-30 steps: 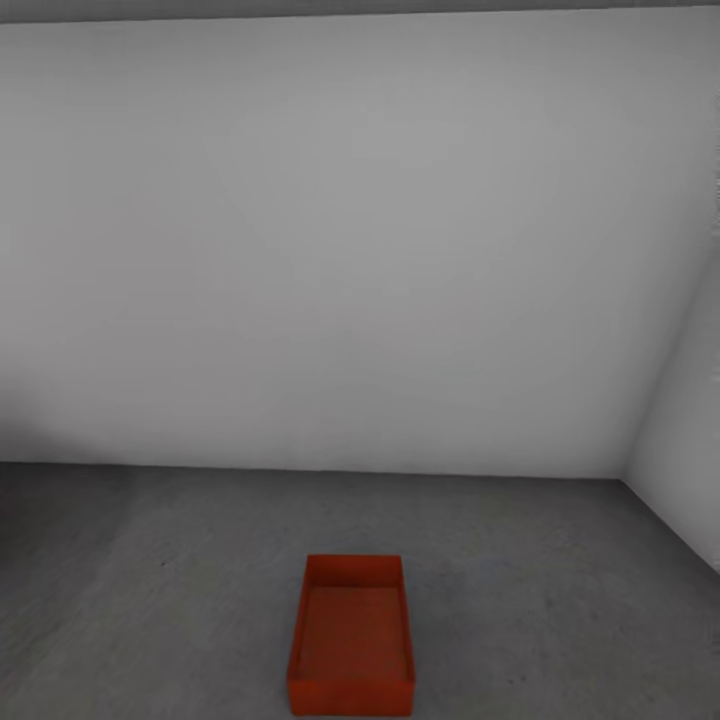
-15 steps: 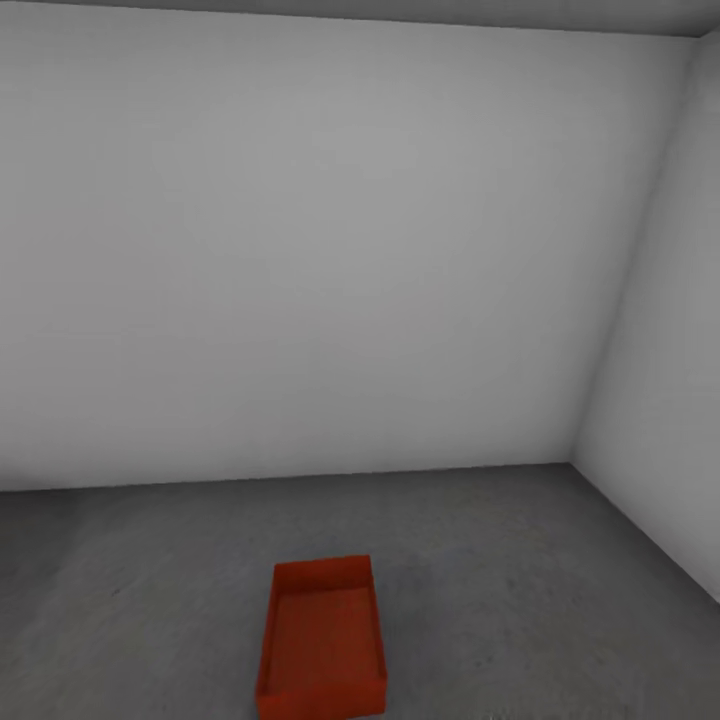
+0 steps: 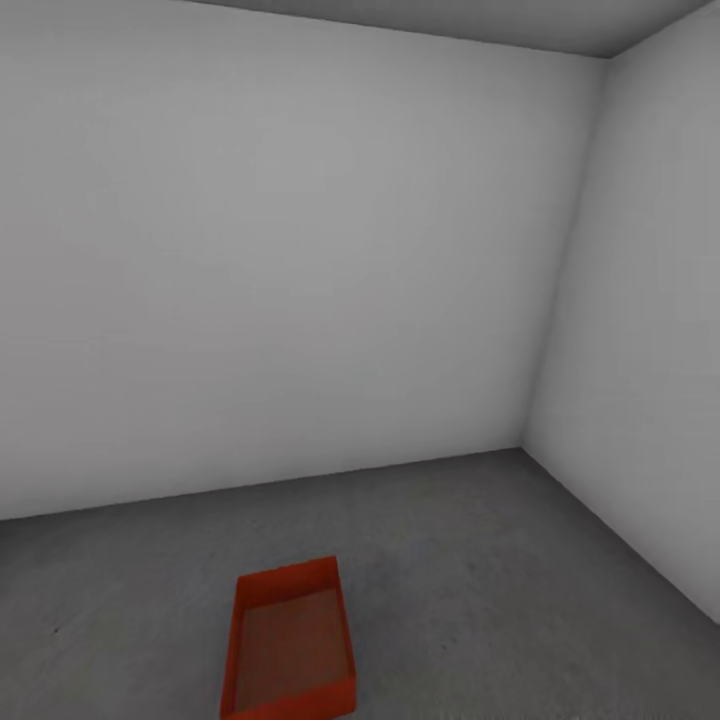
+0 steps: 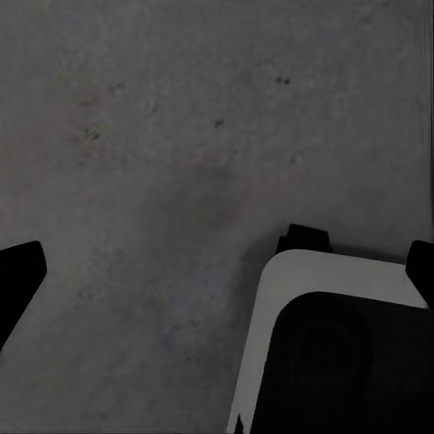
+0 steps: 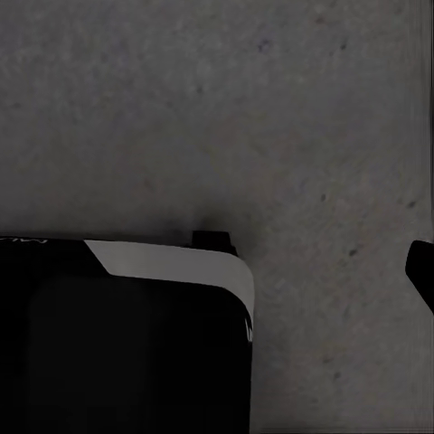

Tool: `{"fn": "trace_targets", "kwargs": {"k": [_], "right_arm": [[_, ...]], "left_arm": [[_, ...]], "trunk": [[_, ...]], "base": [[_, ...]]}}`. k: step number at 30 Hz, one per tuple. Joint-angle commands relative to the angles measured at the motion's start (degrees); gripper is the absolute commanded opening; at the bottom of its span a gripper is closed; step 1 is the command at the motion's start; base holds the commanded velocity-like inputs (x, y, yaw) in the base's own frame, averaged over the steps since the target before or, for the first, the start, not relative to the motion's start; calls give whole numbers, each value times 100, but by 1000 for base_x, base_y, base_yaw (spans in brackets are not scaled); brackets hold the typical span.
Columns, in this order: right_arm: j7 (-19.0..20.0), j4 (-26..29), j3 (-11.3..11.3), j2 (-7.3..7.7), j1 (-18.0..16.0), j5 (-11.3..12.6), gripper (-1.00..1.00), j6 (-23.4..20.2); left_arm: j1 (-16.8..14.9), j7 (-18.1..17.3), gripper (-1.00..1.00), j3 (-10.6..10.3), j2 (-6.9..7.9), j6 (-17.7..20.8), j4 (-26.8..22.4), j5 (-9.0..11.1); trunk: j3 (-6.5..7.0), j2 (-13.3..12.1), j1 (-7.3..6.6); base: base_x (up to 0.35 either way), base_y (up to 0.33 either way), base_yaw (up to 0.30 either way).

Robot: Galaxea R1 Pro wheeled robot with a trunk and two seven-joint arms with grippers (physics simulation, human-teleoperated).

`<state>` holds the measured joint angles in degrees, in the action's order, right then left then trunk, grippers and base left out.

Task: Move the two storage containers from the living room to the garage. In the garage, place one container on the floor and stack the other container on top of it (either order is fine).

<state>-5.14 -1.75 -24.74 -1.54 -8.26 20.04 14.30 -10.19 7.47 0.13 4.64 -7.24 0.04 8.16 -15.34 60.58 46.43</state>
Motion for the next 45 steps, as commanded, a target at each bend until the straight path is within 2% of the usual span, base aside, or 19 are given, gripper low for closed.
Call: {"fn": "trace_targets", "kwargs": {"k": [1,7,45], "right_arm": [[-11,-19,-48,-5,-7,39,100,29],[-13,-19,-48,-6,-8,41,100,29],[-83,-27,-56,-13,38,38,100,21]], "left_arm": [[5,1,100,-4,1,-41,3,82],[16,0,100,-12,-19,-91,1,201],[17,9,100,-4,-25,-120,-48,151]], "trunk": [[-7,5,0],[-7,5,0],[156,5,0]], "base": [[0,0,-282],[0,0,-283],[0,0,-272]]}}
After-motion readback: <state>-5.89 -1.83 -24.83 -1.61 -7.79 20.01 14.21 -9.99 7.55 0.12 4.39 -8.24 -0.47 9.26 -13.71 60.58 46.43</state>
